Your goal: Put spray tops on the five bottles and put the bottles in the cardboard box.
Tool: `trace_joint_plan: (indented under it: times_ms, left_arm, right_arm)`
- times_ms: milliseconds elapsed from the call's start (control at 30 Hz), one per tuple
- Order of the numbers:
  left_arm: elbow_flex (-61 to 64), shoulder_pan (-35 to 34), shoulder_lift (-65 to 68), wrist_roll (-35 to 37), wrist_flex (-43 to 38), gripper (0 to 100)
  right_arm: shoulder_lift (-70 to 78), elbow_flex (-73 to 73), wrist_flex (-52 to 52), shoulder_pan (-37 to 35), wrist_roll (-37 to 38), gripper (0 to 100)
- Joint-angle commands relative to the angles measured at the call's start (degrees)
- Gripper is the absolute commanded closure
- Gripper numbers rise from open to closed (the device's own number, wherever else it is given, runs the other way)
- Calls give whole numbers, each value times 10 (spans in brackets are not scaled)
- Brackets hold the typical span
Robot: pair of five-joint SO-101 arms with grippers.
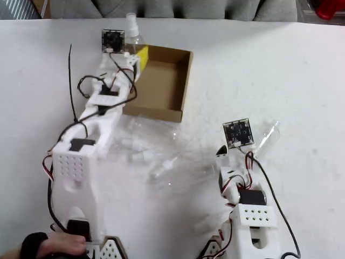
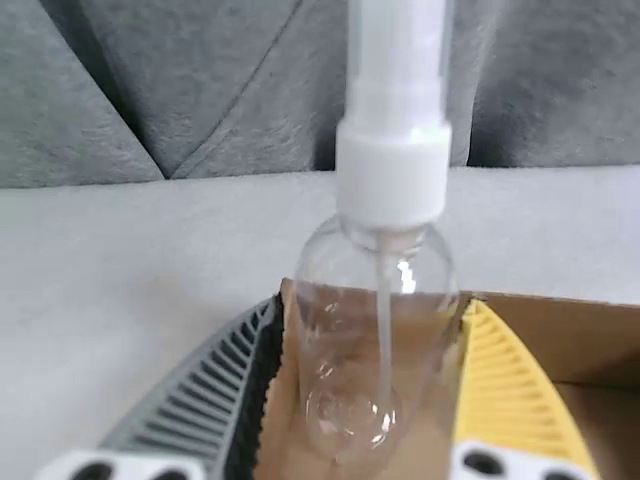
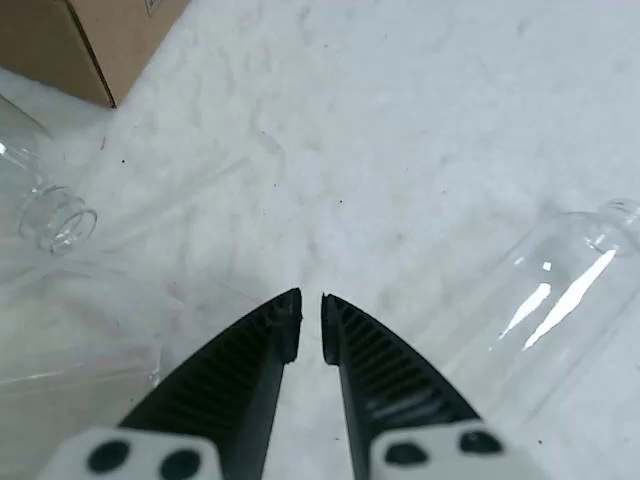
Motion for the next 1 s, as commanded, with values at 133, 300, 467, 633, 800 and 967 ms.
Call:
trace_joint_plan:
  times_ms: [133,300,467,633,800,967]
  left_arm:
    - [-4,-7,-57,8,0,736]
    - [-4,-5,-58,9,2,736]
    - [-3,-4,-59,9,3,736]
    - [-2,-7,-63,9,4,736]
    - [47,-2,-125,9,22,736]
    - [109,13,-186,4,24,736]
  right_arm:
    - [-2,-3,-11,5,6,982]
    - [-2,-3,-11,5,6,982]
    - [-2,-3,-11,5,6,982]
    - [-2,-3,-12,5,6,982]
    - [-2,-3,-12,5,6,981]
    - [-2,-3,-12,5,6,981]
